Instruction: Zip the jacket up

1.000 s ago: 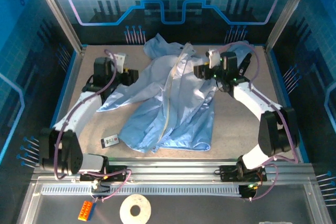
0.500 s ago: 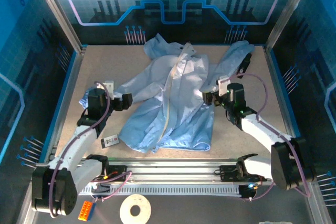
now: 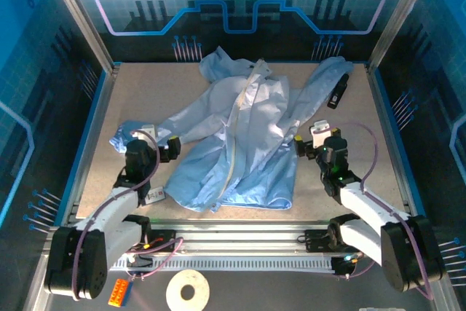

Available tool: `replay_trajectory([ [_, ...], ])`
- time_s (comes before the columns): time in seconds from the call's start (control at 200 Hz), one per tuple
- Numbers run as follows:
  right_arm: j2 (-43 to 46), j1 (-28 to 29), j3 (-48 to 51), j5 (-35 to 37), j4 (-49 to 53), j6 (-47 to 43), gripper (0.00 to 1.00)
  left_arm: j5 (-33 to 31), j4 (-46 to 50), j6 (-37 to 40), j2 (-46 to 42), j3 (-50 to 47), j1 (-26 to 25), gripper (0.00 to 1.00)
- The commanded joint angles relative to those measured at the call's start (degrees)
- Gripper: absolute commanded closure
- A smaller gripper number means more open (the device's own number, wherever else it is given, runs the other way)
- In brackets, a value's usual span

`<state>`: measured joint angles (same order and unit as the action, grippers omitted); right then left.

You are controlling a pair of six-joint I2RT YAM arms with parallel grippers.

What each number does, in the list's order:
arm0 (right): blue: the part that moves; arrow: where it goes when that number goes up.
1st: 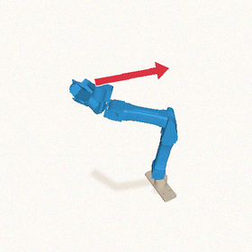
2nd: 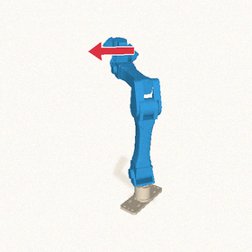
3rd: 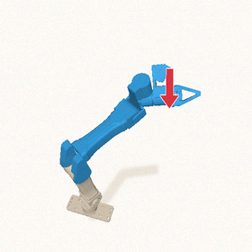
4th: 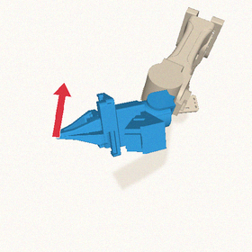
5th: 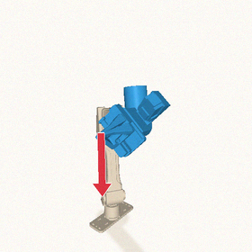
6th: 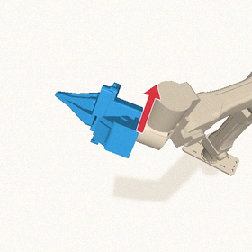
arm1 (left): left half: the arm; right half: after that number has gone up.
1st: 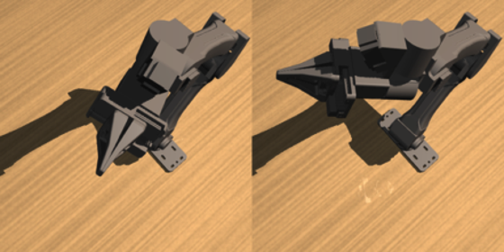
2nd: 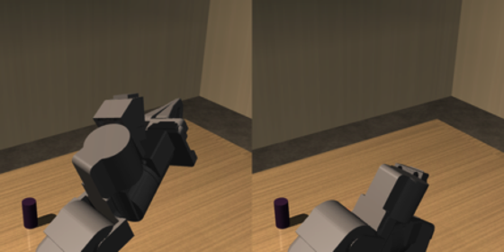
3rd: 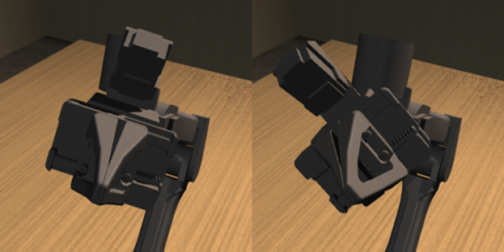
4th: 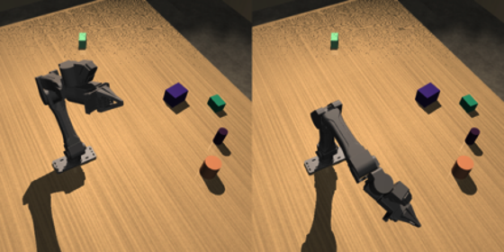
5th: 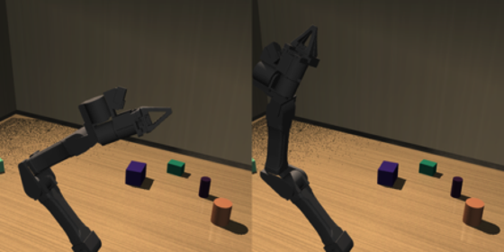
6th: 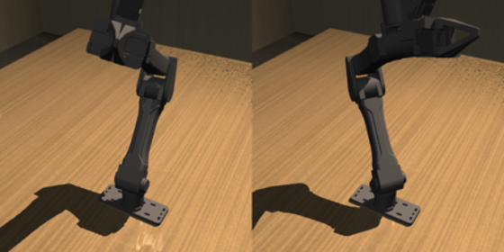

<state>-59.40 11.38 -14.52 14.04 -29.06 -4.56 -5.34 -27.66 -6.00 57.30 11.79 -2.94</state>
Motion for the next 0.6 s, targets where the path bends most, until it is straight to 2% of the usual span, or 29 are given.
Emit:
replay_trajectory([
  [0.0, -2.3, -1.7, 3.0, -3.0, -11.8, 1.1, 0.0, 0.3, -13.6, 0.5, 2.4, -2.7, 0.4, 0.01],
  [0.305, -12.4, -3.8, 3.7, -7.3, -27.4, 2.5, 0.0, 1.6, -27.9, 3.3, 13.7, -1.5, 0.5, 0.01],
  [0.38, -15.2, -3.8, 2.8, -7.9, -29.5, 1.4, 0.0, 1.0, -23.0, 3.9, 14.2, 1.1, 0.4, 0.01],
  [0.595, -22.8, -3.9, 2.0, -8.2, -36.5, -0.1, 0.0, -0.9, -26.8, 6.9, 18.7, 2.4, 0.5, 0.01],
])
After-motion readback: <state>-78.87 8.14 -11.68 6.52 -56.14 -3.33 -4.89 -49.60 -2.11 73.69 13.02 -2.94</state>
